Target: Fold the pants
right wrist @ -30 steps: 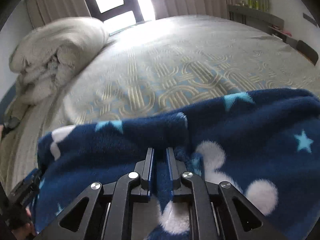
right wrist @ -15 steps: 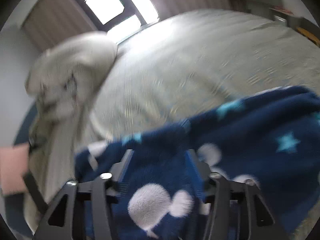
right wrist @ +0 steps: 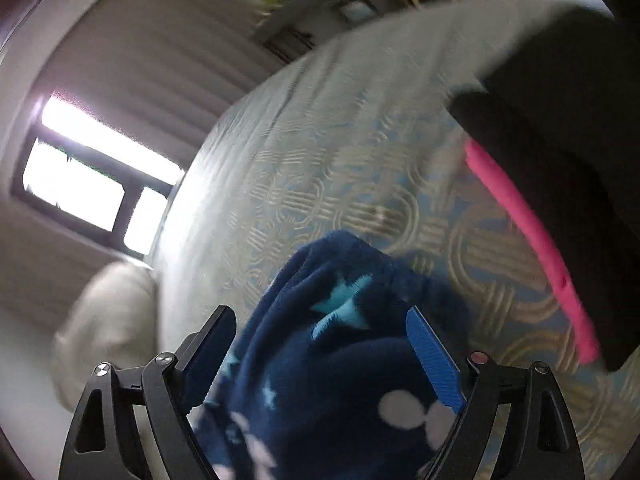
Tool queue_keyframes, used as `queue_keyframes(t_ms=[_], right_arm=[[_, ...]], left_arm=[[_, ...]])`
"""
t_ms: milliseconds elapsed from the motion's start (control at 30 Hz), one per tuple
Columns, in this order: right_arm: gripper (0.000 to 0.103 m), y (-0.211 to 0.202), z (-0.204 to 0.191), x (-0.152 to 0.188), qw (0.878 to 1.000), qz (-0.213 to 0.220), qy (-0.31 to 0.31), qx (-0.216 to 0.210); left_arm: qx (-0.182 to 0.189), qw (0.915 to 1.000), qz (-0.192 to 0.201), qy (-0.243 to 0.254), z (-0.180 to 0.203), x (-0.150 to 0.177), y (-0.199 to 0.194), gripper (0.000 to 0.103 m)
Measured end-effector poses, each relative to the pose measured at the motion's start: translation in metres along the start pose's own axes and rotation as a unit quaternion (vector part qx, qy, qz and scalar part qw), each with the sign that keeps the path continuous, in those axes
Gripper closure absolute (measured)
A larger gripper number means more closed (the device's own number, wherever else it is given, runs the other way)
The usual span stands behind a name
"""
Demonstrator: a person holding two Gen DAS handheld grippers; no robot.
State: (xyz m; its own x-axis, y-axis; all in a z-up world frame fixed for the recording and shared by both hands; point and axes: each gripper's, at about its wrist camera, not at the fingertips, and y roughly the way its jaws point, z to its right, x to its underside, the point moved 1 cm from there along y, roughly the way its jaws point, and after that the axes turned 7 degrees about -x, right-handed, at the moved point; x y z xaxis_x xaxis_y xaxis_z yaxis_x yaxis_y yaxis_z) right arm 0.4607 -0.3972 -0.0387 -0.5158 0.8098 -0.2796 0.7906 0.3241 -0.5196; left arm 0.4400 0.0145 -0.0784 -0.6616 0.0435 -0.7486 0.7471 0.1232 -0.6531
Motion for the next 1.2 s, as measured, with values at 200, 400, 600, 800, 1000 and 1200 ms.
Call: queue_keyframes(t_ms=[200, 400, 600, 800, 1000, 1200], right_arm=[[0.014, -0.03, 0.009, 0.016, 0.993, 0.032, -0.054, 0.099], [0.015, 0.0, 0.045, 0.029, 0.999, -0.035, 0.01, 0.033], [0.075, 0.016, 0.037, 0.014, 0.998, -0.042, -0.022, 0.05], [0.079, -0.012, -0.016, 0.023, 0.994, 0.02, -0.102, 0.04], [0.079, -0.027, -0.108, 0.068, 0.971, 0.046, -0.234, 0.018], [0.079, -0.02, -0.199, 0.152, 0.933, 0.025, -0.357, -0.036]], left_arm=[[0.018, 0.9998, 0.005, -0.012, -0.006, -0.002, -0.003, 0.032], [0.022, 0.9997, 0.006, -0.01, -0.006, 0.0, -0.003, 0.032], [0.025, 0.9996, 0.006, -0.011, -0.007, 0.0, -0.003, 0.031], [0.052, 0.9982, 0.0, -0.029, -0.015, -0.004, -0.01, 0.032], [0.082, 0.9914, 0.007, -0.102, -0.051, -0.017, -0.029, 0.032], [0.045, 0.9884, 0.035, -0.141, -0.105, -0.029, -0.055, 0.032]])
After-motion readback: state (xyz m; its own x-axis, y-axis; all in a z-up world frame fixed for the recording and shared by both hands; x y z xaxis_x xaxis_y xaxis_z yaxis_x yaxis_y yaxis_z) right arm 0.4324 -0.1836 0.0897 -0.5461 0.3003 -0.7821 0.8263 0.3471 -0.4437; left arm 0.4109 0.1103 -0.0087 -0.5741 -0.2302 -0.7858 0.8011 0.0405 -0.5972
